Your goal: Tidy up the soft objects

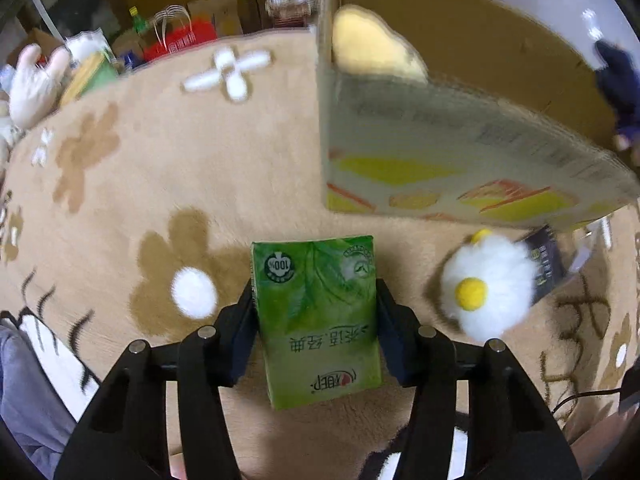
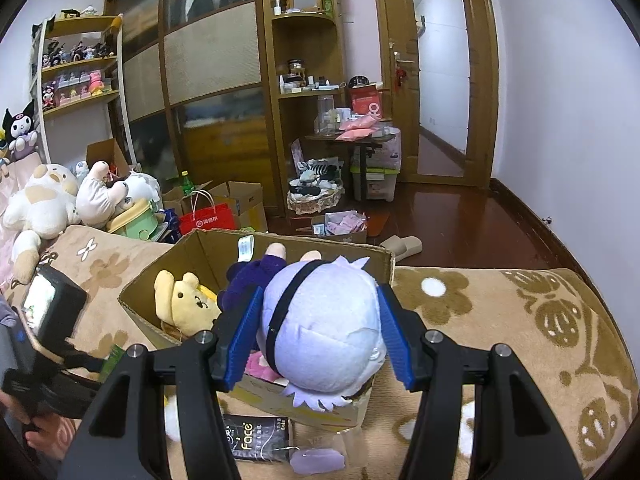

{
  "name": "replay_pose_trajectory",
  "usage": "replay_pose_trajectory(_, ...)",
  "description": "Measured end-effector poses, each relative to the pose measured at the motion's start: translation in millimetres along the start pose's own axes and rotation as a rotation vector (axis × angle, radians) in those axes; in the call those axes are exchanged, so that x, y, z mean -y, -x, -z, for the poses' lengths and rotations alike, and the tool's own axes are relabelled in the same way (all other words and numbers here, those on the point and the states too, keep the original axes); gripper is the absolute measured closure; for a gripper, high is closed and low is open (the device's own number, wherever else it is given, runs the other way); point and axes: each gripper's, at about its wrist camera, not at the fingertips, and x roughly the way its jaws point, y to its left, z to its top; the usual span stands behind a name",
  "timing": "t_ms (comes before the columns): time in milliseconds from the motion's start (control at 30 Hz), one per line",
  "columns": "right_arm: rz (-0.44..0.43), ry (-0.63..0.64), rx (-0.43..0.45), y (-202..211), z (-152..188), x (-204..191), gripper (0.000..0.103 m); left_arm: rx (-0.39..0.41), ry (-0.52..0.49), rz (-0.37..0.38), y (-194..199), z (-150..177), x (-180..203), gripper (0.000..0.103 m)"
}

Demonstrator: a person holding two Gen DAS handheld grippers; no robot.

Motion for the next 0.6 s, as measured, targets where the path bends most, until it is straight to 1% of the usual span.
replay_pose_trajectory(67,0.0,-0.007,0.003,-0.2,-0.3,3.5,0.042,0.07,-0.003,0.0,19.3,2.5,1.9,0.051)
replay_pose_trajectory(133,-0.001,-0.015,0.002,-0.8,-0.9,6.8,0.042,0.153,-0.019,0.014,42.8,4.4,6.9,0.051)
replay_pose_trajectory(167,-0.005,-0.025,0.003,-1.0,-1.5,9.1,0.042,0.181,-0.028,0.022,51.7,2.9,4.9,0.051)
replay_pose_trajectory(200,-0.011,-0.039,0.004,-0.9,-2.0,11.7,0.042,0.232,-0.049,0.038,66.3,3.6,9.4,0.051)
replay_pose_trajectory(333,-0.011,-0.061,0.024,2.2,-6.4,21.4,0.042,0.395,-0.099,0.068,108.5,-2.0,18.6,0.051)
replay_pose_trajectory(400,-0.025,-0.087,0.041,5.0,-9.7,27.3,0.042,0.449,-0.111,0.092,121.7,-10.5,19.6,0.051)
replay_pose_trajectory(433,-0.029,-0.095,0.047,5.9,-10.9,28.8,0.042,0.465,-0.116,0.101,122.7,-15.8,16.1,0.051)
replay_pose_trajectory(467,-0.034,-0.1,0.054,6.6,-12.8,30.3,0.042,0.479,-0.122,0.106,125.1,-24.1,21.9,0.051)
replay_pose_trajectory(600,-0.045,-0.108,0.064,5.4,-14.2,30.7,0.042,0.523,-0.136,0.1,121.5,-51.9,27.5,0.05)
